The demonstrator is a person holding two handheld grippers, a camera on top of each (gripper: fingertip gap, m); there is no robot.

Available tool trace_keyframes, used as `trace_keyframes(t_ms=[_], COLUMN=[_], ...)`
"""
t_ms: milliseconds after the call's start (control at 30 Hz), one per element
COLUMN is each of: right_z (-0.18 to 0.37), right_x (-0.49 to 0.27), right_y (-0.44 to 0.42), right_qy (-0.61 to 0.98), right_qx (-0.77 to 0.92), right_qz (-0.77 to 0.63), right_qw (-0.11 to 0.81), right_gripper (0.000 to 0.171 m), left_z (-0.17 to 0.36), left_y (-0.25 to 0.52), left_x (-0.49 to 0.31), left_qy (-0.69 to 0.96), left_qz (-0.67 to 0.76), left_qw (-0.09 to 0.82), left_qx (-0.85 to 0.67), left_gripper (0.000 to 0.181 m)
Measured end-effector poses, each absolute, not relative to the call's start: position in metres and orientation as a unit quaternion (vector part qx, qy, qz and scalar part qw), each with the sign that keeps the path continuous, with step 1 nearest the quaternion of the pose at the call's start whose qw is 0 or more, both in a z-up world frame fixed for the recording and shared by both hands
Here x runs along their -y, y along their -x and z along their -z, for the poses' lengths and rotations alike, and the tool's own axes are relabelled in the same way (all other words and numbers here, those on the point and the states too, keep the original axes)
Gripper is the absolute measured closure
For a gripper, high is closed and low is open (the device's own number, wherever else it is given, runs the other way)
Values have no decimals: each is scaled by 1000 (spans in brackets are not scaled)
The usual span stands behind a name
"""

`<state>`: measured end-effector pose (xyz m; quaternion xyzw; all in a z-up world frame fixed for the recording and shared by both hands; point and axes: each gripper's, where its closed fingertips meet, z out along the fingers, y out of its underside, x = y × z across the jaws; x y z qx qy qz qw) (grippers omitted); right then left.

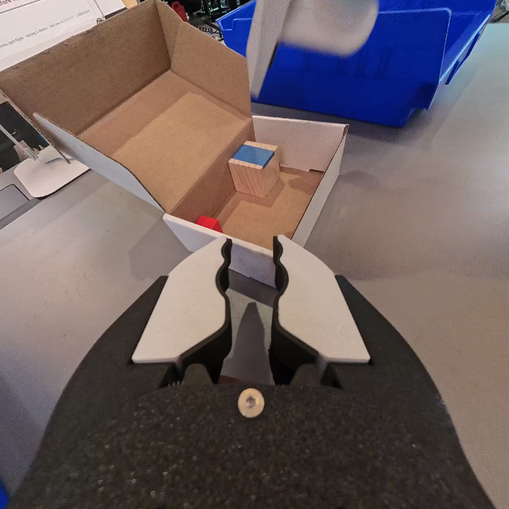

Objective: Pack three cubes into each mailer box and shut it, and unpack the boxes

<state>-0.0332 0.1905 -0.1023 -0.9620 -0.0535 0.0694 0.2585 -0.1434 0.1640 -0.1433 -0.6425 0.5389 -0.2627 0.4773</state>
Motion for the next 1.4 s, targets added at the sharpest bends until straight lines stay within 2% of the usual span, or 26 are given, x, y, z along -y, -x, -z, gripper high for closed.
trace_keyframes(t_ms=[200,233,333,500,567,700,833,933,1033,1100,1167,1267,1400], right_z=[156,158,168,177,177,172,135,74,8,-12,-5,36,93], right_x=[-206,-208,-212,-212,-213,-206,-197,-187,-166,-144,-123,-101,-111], right_y=[34,28,31,25,23,29,36,26,-27,-73,-110,-145,-158], right_qy=[977,976,978,974,972,976,972,957,936,929,937,961,977], right_qx=[54,49,50,77,83,98,102,92,33,-21,-50,-41,-4], right_qz=[16,36,37,114,126,90,39,19,57,84,98,116,95], right_qw=[208,209,202,181,179,174,210,275,347,360,333,249,192], right_gripper=[108,117,118,117,122,123,123,123,123,123,123,123,123], left_z=[144,143,143,143,143,143,143,143,143,143,143,143,143], left_y=[143,143,143,143,143,144,143,143,143,143,143,143,143], left_x=[-164,-164,-164,-164,-164,-164,-164,-164,-164,-164,-164,-164,-164], left_qy=[643,642,640,640,640,639,638,639,639,639,639,639,639], left_qz=[261,258,254,254,254,252,252,253,254,253,252,252,253], left_qw=[478,480,484,484,484,486,486,485,484,485,486,485,485], left_qx=[-539,-539,-541,-540,-540,-541,-541,-541,-541,-541,-541,-541,-541], left_gripper=[153,153,154,155,155,155,155,155,155,155,155,155,155])
